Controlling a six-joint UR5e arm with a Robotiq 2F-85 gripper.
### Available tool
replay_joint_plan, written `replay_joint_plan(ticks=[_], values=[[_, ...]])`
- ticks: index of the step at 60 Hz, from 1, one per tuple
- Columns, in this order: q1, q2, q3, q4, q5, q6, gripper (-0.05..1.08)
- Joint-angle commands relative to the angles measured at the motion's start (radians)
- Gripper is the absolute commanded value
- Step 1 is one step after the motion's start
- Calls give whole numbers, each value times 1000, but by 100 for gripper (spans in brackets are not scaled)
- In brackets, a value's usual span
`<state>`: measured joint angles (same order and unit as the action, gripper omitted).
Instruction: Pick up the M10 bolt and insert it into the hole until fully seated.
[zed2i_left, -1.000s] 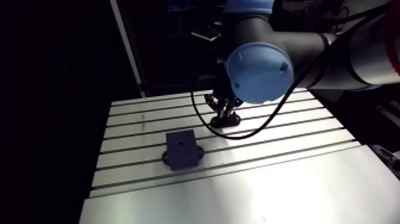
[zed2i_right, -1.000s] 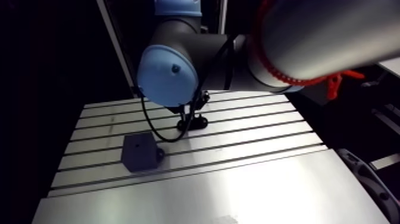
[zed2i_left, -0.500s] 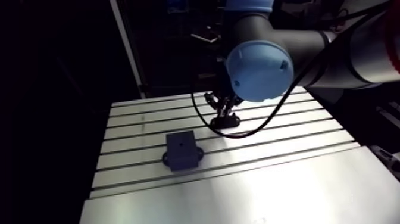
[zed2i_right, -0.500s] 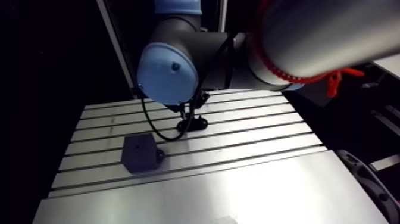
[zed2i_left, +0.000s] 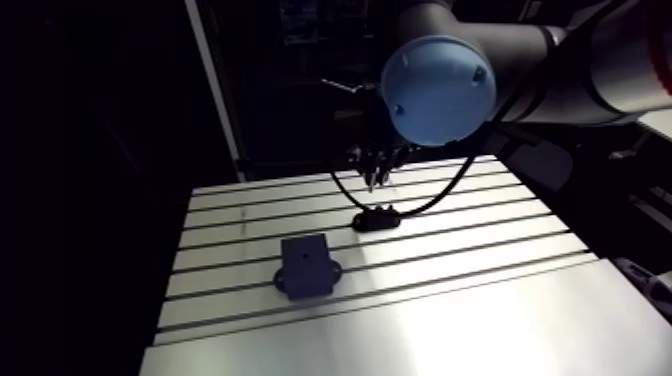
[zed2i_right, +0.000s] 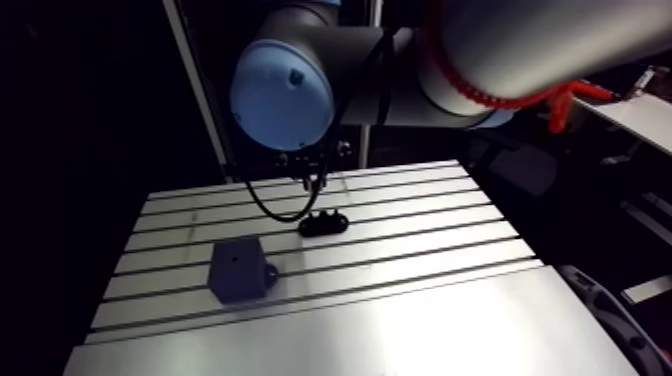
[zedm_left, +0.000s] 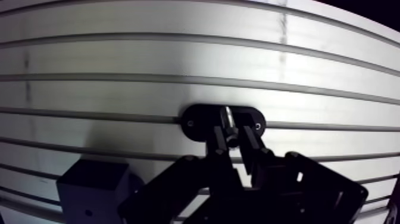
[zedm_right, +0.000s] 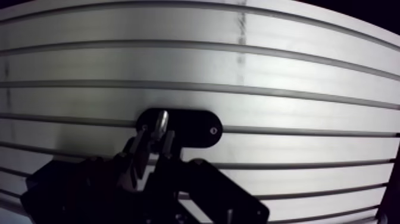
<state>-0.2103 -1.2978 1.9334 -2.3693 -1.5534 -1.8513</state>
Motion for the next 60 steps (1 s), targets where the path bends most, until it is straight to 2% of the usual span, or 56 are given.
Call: replay_joint_plan(ticks=[1, 10, 12, 13, 18, 22, 26, 33, 41, 60], values=[[2, -44, -65, 115, -1, 9, 108], [13, -67, -143, 261, 0, 36, 108], [25, -68, -186, 331, 0, 60, 108], [25, -68, -186, 331, 0, 60, 108], [49, -67, -249, 461, -6, 85, 108], [53, -67, -263, 489, -8, 87, 108], [84, -64, -310, 590, -15, 106, 108], [119, -61, -365, 685, -15, 133, 108], [141, -62, -379, 746, -16, 137, 108], [190, -69, -344, 746, -20, 145, 108]])
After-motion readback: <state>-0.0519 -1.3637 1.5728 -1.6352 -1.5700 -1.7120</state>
